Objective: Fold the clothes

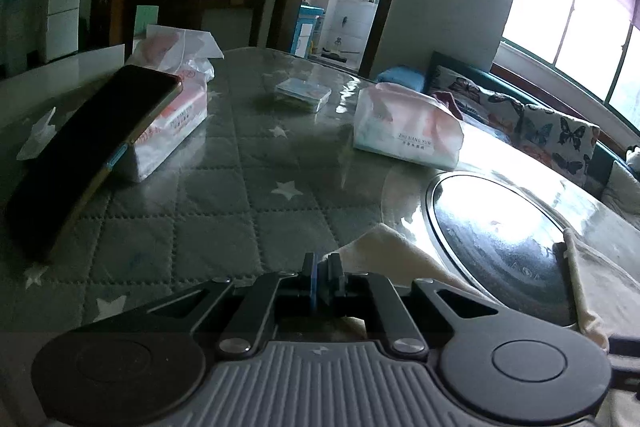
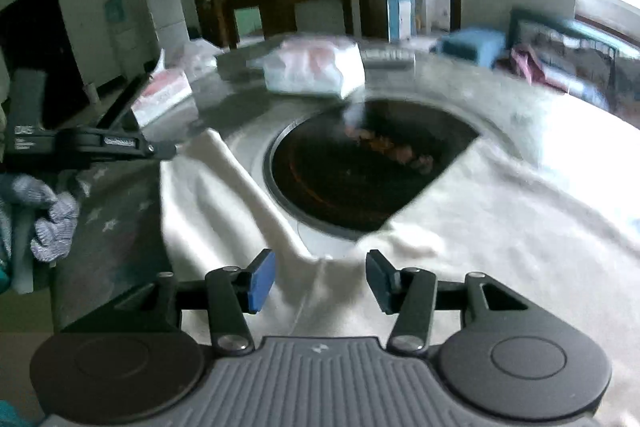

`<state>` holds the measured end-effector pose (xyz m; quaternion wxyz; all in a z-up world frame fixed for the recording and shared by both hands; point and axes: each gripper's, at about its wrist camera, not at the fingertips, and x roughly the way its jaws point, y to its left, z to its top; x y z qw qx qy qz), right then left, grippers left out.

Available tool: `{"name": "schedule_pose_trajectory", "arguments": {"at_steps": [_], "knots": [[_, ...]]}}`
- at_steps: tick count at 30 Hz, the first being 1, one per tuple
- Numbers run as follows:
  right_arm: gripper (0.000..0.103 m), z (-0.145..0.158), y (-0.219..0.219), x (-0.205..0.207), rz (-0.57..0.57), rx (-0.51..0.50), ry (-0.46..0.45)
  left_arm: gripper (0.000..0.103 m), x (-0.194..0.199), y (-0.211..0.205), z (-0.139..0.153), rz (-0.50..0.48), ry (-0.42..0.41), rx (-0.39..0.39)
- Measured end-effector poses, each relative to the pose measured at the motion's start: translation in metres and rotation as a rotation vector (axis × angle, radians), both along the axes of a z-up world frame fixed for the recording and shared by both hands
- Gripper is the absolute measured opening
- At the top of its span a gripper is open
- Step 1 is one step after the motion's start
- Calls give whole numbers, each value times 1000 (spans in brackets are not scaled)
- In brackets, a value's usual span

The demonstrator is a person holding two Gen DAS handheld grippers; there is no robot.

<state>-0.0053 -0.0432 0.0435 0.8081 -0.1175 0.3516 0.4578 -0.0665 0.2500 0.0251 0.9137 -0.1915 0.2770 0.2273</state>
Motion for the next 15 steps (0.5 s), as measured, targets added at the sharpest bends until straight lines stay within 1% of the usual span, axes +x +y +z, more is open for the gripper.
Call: {"name": "schedule_pose_trajectory", "arguments": {"at_steps": [2, 3, 5, 7, 8, 10, 11, 13, 15], "knots": [[54, -4, 3, 0, 26, -4, -5, 6, 1, 1, 0, 1, 2, -8], [54, -3, 4, -2, 42, -9, -11, 9, 1, 1, 1, 1, 3, -13], [53, 5, 1, -5, 57, -4, -20, 10, 2, 1, 1, 1, 4, -22], [51, 15, -10, -5, 46, -6, -42, 11, -1, 0, 3, -1, 2, -35], [51, 20, -17, -5, 34, -14, -53, 12, -3, -1, 4, -3, 1, -41], [50, 24, -34, -7, 7, -54, -62, 25, -6, -4, 5, -8, -1, -65], [50, 26, -43, -9, -7, -74, -66, 29, -8, -6, 5, -12, -2, -82], [49, 29, -60, -12, -33, -114, -75, 30, -12, -9, 5, -19, -6, -115], [48, 27, -74, -27, -29, -141, -82, 30, -16, -16, 5, -19, -10, -134]]}}
